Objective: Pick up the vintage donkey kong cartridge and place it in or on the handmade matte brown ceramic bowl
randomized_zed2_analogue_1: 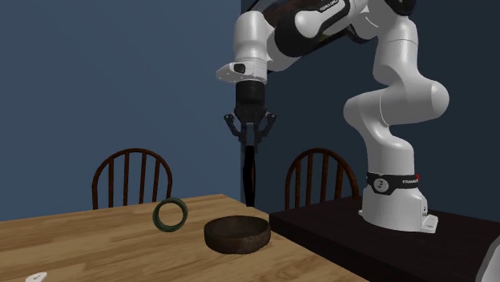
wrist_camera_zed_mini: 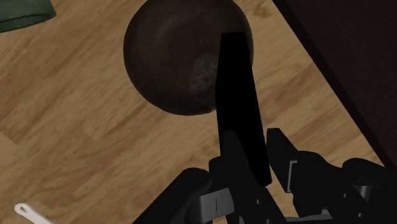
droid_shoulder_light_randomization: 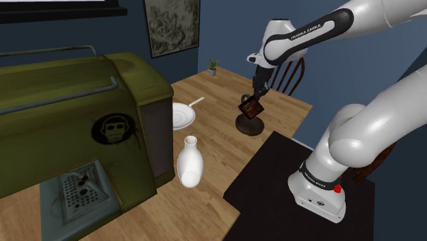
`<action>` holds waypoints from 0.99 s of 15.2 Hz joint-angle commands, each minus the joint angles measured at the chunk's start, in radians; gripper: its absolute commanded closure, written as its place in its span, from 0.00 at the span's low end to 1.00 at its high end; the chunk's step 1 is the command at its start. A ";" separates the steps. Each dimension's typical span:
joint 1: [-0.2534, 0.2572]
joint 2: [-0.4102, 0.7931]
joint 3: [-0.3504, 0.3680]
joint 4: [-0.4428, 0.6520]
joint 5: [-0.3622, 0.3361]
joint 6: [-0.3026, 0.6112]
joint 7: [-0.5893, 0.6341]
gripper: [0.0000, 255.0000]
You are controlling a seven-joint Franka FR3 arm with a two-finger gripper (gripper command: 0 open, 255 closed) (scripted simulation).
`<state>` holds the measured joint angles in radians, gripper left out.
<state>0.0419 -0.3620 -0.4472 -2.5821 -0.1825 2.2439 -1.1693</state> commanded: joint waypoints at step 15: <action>-0.033 0.173 -0.163 0.117 0.052 0.059 -0.241 1.00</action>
<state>0.0082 -0.2012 -0.6053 -2.4589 -0.1370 2.2841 -1.4026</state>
